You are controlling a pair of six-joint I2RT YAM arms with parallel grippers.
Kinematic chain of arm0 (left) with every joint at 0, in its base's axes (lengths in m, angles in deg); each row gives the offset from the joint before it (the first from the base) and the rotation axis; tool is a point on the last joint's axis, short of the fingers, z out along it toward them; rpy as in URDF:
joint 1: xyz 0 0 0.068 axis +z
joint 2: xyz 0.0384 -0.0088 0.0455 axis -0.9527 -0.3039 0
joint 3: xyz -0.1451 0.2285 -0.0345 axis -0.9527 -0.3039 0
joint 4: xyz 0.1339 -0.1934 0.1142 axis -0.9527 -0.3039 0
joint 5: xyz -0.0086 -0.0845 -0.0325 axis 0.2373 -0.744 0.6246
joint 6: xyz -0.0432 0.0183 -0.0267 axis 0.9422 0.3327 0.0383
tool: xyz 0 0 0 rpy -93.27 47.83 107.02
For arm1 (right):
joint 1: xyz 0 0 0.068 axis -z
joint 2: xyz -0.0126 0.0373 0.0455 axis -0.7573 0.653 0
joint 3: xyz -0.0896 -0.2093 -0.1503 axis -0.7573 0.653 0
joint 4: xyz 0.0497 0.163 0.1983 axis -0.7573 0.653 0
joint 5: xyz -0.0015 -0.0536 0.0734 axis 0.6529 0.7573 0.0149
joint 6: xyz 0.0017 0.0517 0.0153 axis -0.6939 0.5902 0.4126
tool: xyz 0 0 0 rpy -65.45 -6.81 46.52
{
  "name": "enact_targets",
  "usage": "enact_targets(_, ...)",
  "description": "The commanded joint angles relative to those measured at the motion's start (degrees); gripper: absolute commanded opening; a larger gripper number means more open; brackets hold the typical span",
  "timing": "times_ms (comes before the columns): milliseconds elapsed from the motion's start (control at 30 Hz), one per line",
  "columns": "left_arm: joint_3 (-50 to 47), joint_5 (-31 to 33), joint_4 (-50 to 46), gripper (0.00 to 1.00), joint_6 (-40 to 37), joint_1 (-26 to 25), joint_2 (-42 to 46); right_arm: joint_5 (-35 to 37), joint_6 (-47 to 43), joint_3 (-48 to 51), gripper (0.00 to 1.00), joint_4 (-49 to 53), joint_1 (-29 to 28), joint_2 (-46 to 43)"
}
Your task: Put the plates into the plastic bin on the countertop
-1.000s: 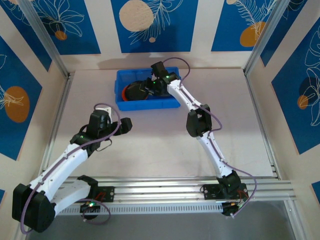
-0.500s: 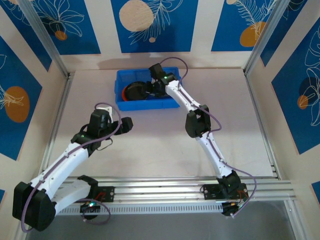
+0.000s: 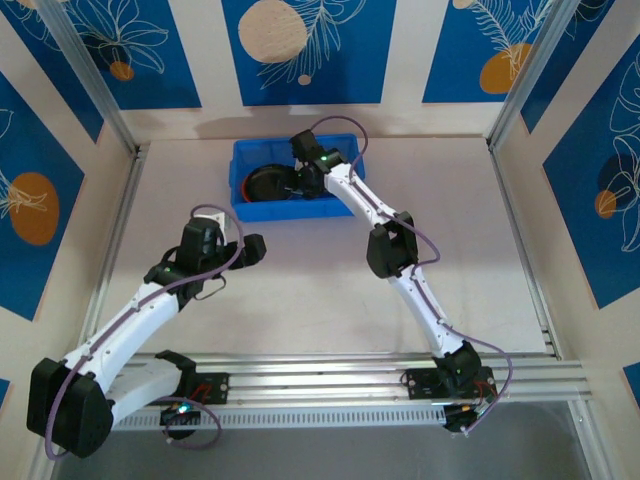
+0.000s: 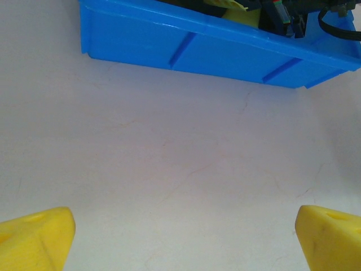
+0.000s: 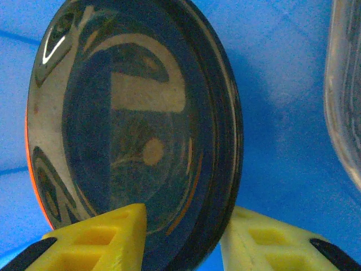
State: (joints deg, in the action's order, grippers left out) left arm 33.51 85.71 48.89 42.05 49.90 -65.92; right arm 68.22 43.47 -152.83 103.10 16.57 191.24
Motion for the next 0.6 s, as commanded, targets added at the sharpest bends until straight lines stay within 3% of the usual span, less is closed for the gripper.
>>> enact_targets(0,1.87,-1.50,1.12,1.00,-0.45,0.97,-0.60,-1.67,-0.66,-2.42,0.36,0.37,0.53,-1.59)
enact_targets(333,2.28,-2.12,2.32,1.00,0.08,1.23,-1.14,-0.04,-2.27,-1.41,0.39,1.57,1.90,-5.92)
enact_targets(567,3.65,-2.45,2.58,1.00,0.03,1.58,-1.28,-1.66,-3.10,-0.01,0.35,1.15,1.66,-7.43)
